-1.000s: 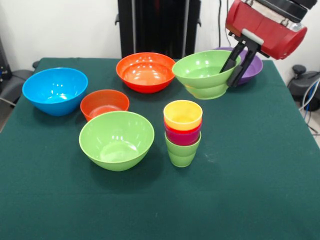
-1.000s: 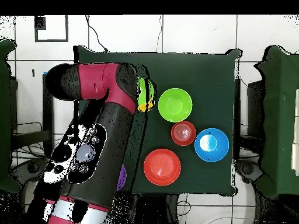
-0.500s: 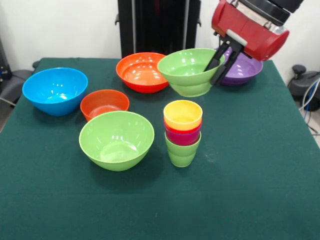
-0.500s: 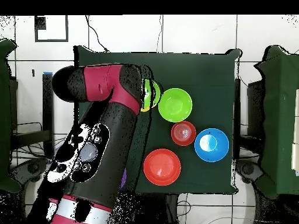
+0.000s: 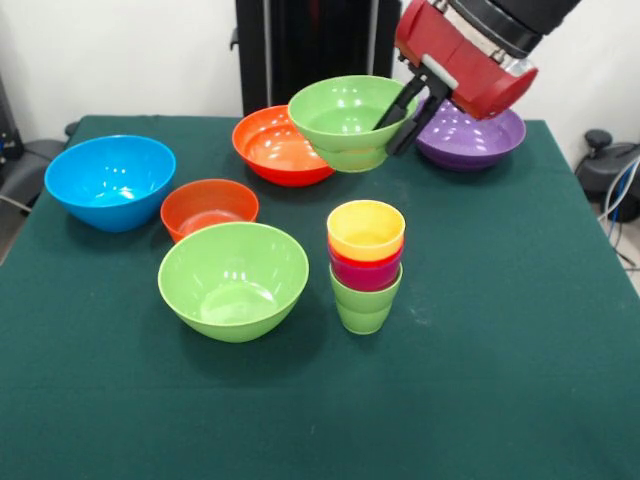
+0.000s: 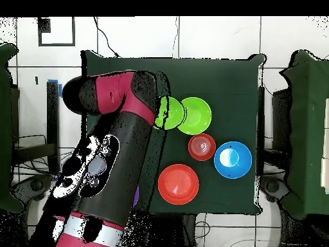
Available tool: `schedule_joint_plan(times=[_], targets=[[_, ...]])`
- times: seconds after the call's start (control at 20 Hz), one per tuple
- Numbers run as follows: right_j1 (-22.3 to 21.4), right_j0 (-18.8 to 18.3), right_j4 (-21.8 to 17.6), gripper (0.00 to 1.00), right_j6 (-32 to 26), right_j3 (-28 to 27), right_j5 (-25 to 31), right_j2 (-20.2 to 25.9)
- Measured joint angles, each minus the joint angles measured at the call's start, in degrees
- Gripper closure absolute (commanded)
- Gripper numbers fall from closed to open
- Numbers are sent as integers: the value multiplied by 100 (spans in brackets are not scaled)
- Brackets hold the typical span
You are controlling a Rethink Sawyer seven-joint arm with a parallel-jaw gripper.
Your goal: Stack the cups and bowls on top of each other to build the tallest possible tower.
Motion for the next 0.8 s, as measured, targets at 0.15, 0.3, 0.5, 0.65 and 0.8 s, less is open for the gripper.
schedule_joint_plan(times=[0.15,0.3,0.5,0.65,0.8], targets=[[74,-2,-75,100,0,-58,135,2],[204,-16,-148,100,0,-142,290,2],[300,-37,-198,100,0,-200,312,1],[387,-63,-202,100,0,-265,312,2],[447,-79,-202,100,0,-308,312,2]])
